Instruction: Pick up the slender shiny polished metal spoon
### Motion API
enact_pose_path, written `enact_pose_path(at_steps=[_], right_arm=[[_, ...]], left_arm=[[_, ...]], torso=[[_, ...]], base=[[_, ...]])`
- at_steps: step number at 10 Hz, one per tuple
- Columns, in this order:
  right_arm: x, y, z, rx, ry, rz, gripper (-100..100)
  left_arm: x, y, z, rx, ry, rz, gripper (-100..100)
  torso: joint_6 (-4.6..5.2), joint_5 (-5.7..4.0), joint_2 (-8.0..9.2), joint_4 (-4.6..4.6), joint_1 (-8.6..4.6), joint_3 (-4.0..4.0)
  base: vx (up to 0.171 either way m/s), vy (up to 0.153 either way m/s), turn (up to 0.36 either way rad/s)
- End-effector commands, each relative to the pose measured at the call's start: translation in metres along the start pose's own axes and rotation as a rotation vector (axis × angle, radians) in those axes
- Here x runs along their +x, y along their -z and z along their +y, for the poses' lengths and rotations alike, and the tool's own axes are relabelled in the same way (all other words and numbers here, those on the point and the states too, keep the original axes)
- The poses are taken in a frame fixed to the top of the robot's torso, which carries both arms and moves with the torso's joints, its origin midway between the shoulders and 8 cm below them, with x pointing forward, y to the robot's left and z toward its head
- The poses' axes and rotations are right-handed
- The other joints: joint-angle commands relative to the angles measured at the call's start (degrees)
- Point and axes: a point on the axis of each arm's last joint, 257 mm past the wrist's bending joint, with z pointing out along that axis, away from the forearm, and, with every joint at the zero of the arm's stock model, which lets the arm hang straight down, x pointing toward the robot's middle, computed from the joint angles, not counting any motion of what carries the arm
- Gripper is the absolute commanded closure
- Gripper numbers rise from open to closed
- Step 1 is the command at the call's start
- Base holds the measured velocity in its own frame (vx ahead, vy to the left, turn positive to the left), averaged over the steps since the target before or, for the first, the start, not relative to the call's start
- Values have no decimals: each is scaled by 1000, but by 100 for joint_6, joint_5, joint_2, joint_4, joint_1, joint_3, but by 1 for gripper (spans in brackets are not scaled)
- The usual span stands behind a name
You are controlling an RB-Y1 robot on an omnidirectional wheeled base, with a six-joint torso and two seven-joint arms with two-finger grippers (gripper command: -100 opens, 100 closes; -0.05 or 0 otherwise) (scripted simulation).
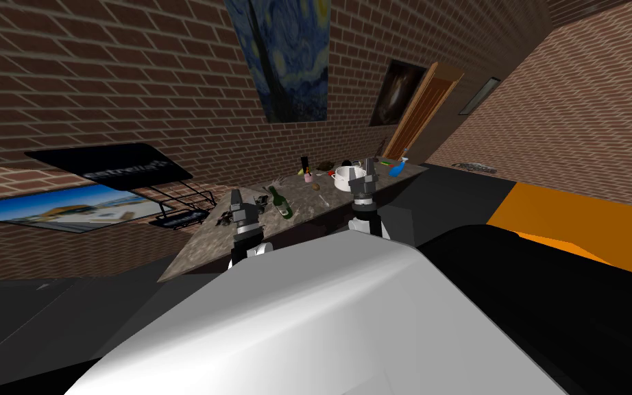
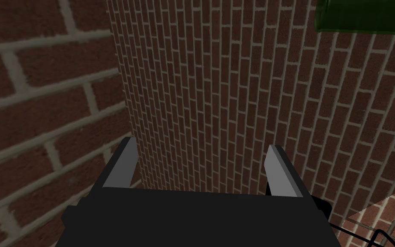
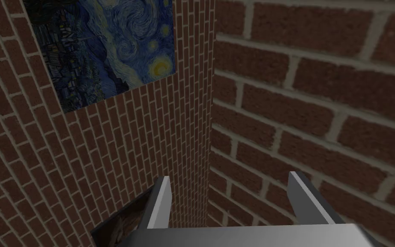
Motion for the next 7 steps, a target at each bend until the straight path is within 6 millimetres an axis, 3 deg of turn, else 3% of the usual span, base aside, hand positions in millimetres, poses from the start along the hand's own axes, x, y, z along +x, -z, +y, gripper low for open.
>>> enact_pose_path(at_steps=[1, 7], right_arm=[[3, 3, -8, 26, 14, 39, -100], [7, 18, -45, 136, 74, 171, -100]], left_arm=[[0, 0, 0, 0, 0, 0, 0], [0, 0, 0, 0, 0, 0, 0]], torso=[[0, 0, 0, 0, 0, 0], [0, 1, 8, 2, 4, 5]], base=[[-8, 4, 22], [-19, 12, 29]])
